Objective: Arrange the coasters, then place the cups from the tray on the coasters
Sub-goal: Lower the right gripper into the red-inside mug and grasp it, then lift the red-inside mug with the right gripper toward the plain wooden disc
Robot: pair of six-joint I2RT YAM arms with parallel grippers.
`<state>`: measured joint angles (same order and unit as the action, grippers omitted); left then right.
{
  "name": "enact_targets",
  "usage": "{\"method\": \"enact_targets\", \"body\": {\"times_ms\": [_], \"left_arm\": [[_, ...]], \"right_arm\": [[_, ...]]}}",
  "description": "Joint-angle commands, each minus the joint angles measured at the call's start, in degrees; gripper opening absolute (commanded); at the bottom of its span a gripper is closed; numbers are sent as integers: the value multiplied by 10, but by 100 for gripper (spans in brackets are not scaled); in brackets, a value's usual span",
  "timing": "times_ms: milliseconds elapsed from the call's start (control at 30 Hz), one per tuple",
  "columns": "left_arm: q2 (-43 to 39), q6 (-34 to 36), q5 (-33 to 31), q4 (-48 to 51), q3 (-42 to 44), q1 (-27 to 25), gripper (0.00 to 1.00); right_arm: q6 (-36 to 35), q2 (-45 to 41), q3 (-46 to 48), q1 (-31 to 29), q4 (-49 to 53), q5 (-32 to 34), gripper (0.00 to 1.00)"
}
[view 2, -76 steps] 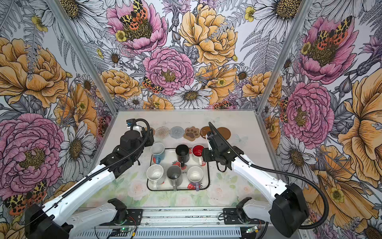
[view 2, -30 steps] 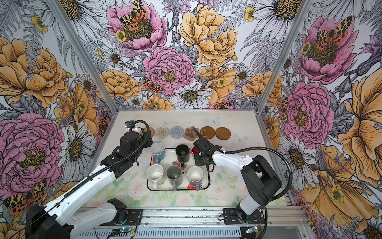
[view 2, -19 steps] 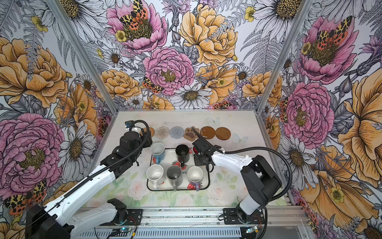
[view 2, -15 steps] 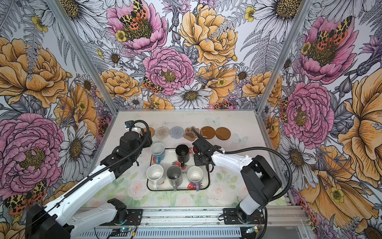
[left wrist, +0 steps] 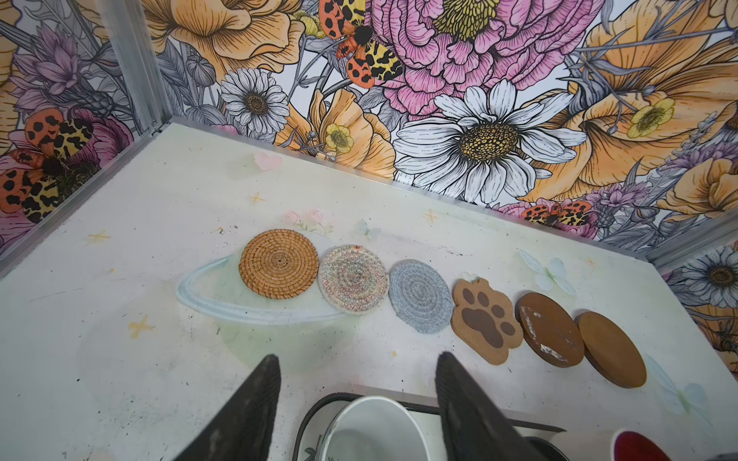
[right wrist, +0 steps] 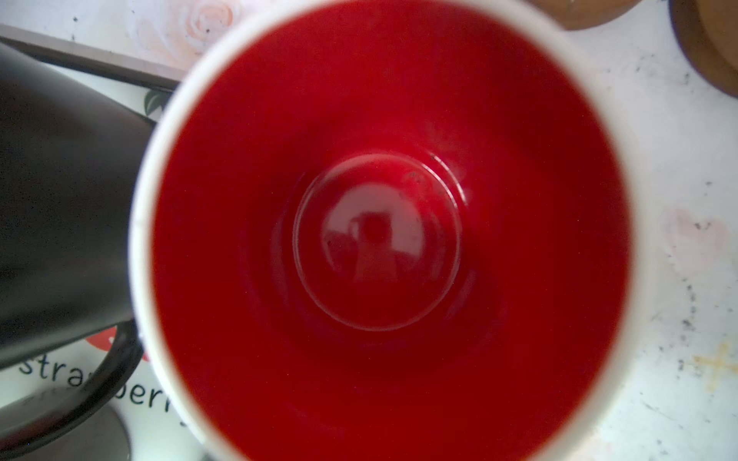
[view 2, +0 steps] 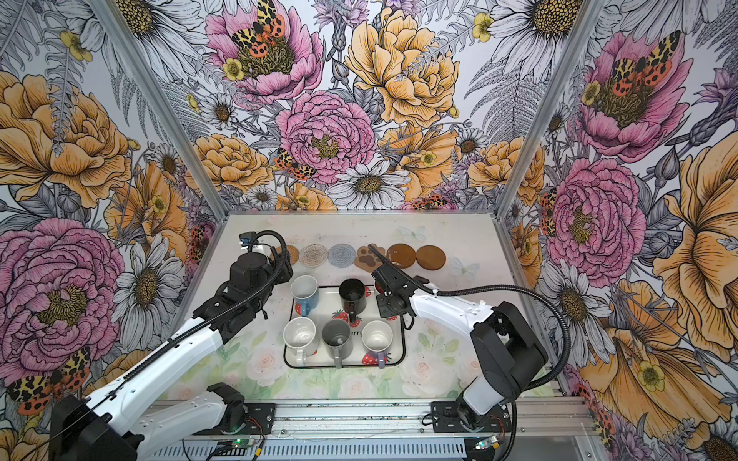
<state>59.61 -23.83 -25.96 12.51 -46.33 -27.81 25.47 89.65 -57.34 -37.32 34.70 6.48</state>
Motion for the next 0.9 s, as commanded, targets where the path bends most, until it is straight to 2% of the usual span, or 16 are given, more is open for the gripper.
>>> {"method": "enact_targets", "body": {"times_ms": [0, 300, 867], "left_arm": [[-2, 5, 11, -15, 10, 7, 64], [-12, 2, 18, -15, 20, 23, 64], [-26, -2, 37, -18, 32, 45, 64]], "right_arm": [[-22, -24, -39, -4, -8, 31, 0], [-43, -20, -71, 22, 5, 23, 0], [-89, 5, -160, 147, 30, -18, 0]]}}
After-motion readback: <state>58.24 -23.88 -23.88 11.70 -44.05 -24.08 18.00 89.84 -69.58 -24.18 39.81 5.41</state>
